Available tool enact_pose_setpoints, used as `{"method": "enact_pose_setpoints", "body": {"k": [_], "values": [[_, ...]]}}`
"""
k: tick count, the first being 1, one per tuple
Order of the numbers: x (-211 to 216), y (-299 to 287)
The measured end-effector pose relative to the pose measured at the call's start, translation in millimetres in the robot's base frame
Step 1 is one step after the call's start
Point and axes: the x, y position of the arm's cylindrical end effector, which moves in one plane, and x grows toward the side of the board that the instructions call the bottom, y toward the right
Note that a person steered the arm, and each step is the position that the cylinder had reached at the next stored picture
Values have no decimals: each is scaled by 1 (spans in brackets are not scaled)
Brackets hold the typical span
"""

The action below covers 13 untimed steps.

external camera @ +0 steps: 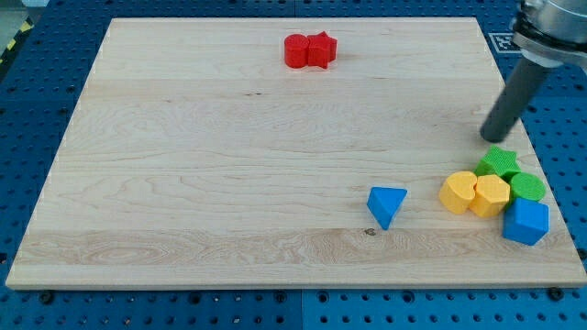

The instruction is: Slide the red circle towards the center

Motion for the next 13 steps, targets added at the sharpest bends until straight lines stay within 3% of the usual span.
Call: {"method": "enact_pose_setpoints", "body": {"k": [1,3,4,9,13], "values": [[-42,-47],[-165,-135],[-194,-181],[-183,-255],[-137,-223]]}}
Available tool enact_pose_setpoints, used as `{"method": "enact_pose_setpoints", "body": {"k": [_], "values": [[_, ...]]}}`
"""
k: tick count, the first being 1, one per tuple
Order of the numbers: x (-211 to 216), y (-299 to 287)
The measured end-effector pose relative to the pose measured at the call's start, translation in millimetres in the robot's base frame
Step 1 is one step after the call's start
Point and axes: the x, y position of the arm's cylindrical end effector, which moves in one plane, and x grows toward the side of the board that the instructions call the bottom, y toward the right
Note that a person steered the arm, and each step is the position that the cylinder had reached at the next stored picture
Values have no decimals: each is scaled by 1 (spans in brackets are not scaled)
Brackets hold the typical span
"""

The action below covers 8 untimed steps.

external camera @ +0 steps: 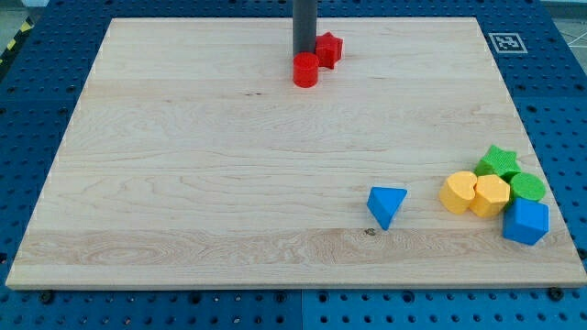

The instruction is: Slide the red circle towards the center

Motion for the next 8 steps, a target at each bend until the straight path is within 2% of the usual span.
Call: {"method": "enact_pose_setpoints", "body": {"k": [2,5,7,8], "values": [[32,14],[37,-22],[51,16],[62,17]]}}
